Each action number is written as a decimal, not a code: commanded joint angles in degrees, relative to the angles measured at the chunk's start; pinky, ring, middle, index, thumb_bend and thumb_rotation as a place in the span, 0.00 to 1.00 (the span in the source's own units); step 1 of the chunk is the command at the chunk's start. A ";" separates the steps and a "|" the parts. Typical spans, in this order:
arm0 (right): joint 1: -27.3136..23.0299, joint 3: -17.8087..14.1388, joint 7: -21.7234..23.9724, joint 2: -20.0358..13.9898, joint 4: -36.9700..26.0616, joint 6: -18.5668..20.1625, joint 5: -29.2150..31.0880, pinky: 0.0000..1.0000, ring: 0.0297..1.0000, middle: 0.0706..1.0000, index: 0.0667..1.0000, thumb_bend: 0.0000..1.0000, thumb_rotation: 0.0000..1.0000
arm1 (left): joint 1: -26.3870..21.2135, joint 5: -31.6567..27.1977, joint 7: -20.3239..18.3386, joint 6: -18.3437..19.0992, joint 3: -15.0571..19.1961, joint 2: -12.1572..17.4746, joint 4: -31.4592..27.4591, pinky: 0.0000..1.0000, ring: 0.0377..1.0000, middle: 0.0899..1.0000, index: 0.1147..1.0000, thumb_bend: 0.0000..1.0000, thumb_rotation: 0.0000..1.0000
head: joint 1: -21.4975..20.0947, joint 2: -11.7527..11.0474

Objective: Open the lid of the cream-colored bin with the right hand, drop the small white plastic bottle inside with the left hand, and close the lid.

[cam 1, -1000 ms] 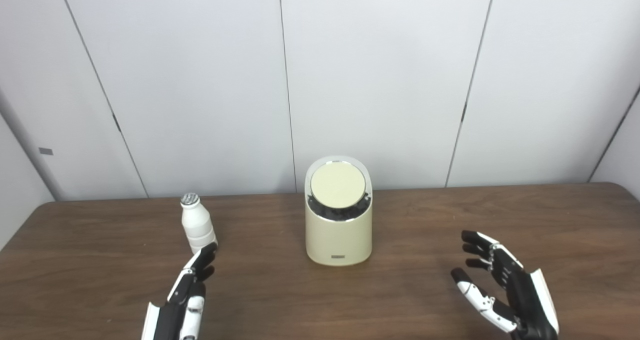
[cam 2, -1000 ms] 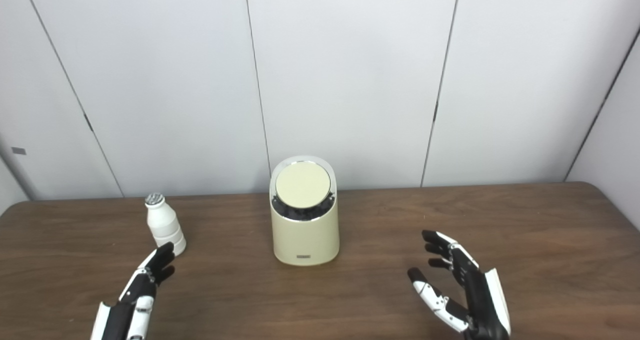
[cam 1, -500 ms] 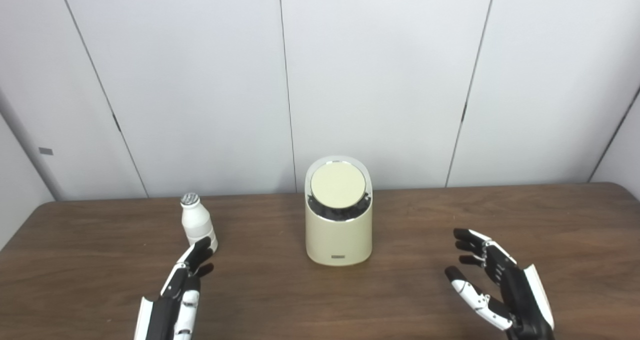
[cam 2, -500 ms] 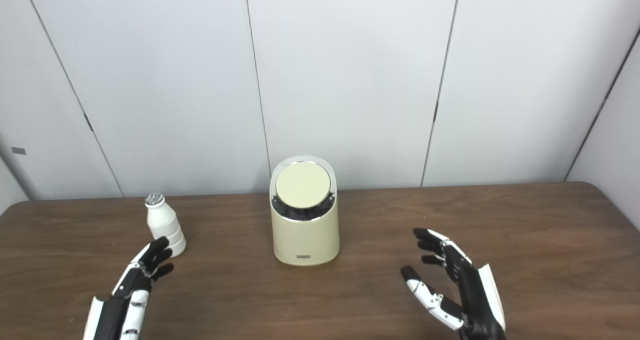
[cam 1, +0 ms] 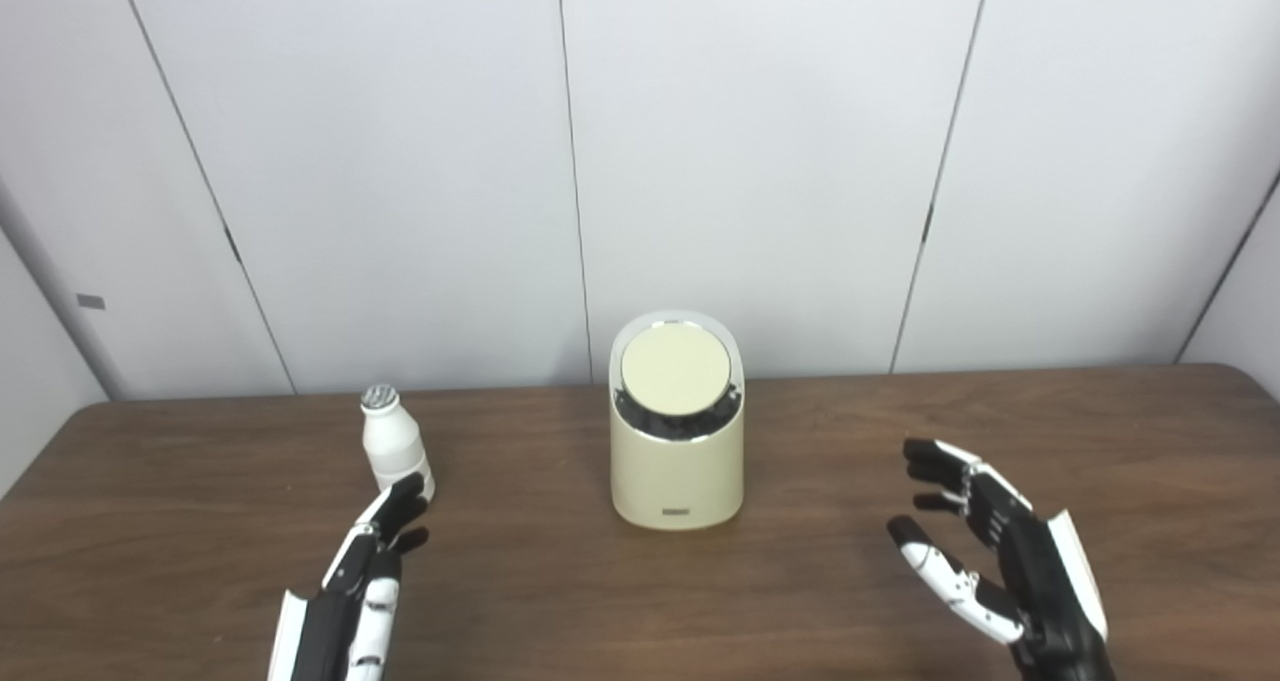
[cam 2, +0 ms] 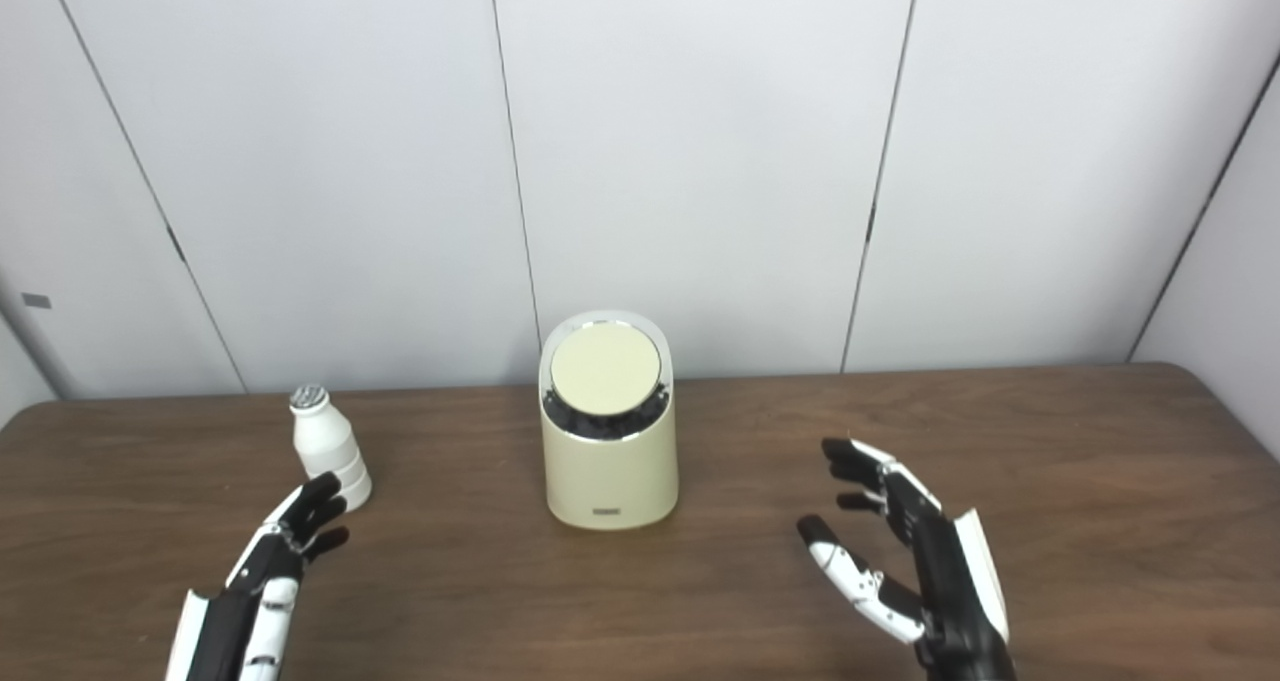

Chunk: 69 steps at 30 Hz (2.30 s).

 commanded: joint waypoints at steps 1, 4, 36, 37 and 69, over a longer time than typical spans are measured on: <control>-3.52 0.50 2.16 -2.26 -3.92 0.70 -0.12 0.69 0.78 0.79 0.76 0.39 0.40 | -1.42 0.34 0.14 -0.64 -0.11 0.21 -2.06 0.82 0.87 0.89 0.87 0.23 0.93 | 0.02 -0.09; -6.45 1.24 4.89 -3.78 -5.77 3.72 -0.30 0.70 0.81 0.82 0.80 0.53 0.41 | -1.48 0.31 0.22 -0.75 -0.25 0.09 -1.85 0.83 0.87 0.89 0.87 0.24 0.91 | 0.33 -0.25; -31.32 9.38 6.27 -0.03 3.49 21.83 -15.35 0.91 1.00 1.00 1.00 0.92 0.52 | -1.76 0.64 0.46 -1.29 -1.83 -1.23 -0.62 0.84 0.89 0.89 0.87 0.25 0.88 | 1.06 -1.70; -31.76 9.73 5.96 0.15 4.19 21.88 -16.05 0.90 1.00 1.00 1.00 0.92 0.49 | -1.74 0.46 0.37 -1.24 -1.89 -1.27 -0.67 0.84 0.89 0.89 0.87 0.25 0.88 | 1.06 -1.70; -36.62 14.42 0.49 1.10 17.17 23.98 -26.77 0.91 1.00 1.00 1.00 0.84 0.49 | -1.41 2.05 0.68 -1.59 -2.40 -1.76 -1.10 0.80 0.86 0.87 0.86 0.24 0.84 | 1.50 -1.93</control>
